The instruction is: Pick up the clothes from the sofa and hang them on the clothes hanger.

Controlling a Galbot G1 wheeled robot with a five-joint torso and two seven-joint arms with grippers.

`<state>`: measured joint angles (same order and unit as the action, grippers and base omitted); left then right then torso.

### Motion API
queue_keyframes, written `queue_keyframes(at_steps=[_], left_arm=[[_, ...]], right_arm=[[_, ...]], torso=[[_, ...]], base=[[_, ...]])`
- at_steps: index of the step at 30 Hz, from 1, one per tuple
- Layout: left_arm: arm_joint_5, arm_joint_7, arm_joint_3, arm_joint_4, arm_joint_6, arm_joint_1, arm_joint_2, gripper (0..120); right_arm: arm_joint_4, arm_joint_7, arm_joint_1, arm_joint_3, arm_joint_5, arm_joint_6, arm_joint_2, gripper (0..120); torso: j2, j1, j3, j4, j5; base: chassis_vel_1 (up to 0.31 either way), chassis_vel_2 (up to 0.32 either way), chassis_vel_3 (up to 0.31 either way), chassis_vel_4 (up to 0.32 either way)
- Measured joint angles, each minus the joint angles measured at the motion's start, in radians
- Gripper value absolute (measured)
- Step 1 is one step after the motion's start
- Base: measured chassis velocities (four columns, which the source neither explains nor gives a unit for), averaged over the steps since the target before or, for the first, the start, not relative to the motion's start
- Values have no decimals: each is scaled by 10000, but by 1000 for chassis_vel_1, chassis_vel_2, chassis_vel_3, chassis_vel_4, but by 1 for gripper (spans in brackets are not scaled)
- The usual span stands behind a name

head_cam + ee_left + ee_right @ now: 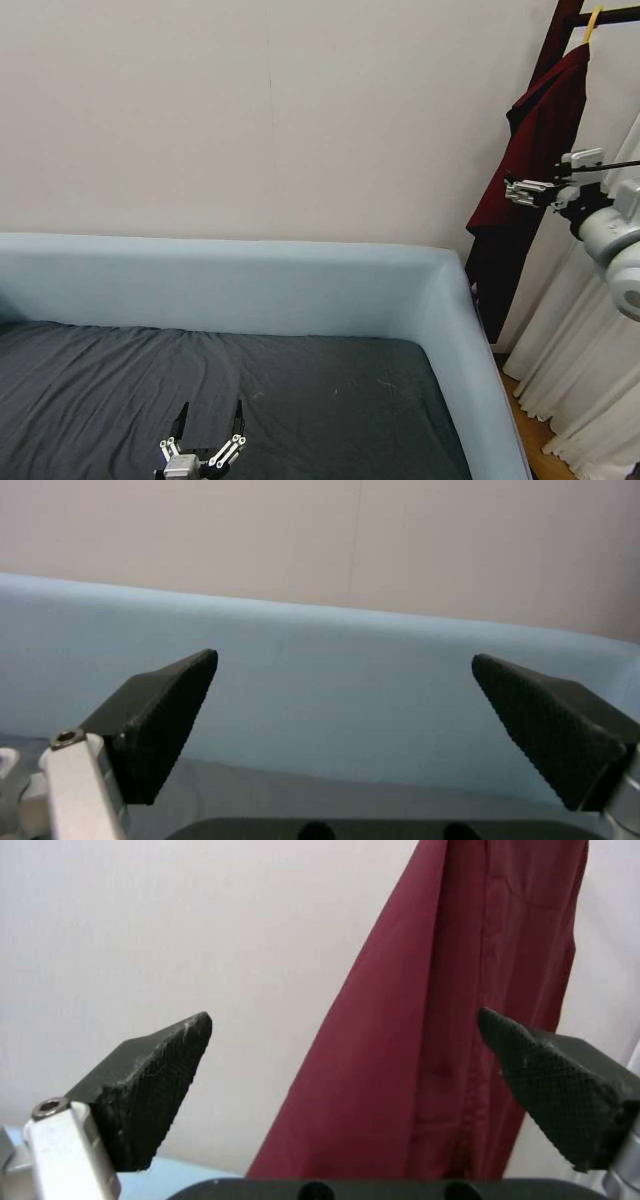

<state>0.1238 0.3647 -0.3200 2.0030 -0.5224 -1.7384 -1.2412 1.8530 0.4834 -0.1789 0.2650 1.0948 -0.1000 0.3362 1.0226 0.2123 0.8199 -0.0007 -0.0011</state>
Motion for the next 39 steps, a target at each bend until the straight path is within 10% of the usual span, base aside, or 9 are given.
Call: queue_keyframes(at_steps=[5,14,29,39], left_arm=[[-207,-7,85,-127,6,5,-149,100],[-257,-169,170,-228,72,122,-110,100],[-387,-417,-170,150,-140,-334,-45,100],[-742,-253,-339,236,-182,-377,-109,100]], right_arm=[[232,-395,-4989,-4120,-1124,381,1100,100],[1524,-1216,-10748,-8378,-3072,778,3203,100],[2975,-3380,-16102,-9467,-8228,3113,7733,100],[3306,-3836,-17201,-9087,-8890,4033,8967,100]], torso=[[0,0,-1,-7,9],[2,-3,-4,-7,2],[3,-4,-5,-11,-2],[3,-3,-3,-5,0]], base=[[0,0,0,0],[0,0,0,0],[0,0,0,0],[0,0,0,0]])
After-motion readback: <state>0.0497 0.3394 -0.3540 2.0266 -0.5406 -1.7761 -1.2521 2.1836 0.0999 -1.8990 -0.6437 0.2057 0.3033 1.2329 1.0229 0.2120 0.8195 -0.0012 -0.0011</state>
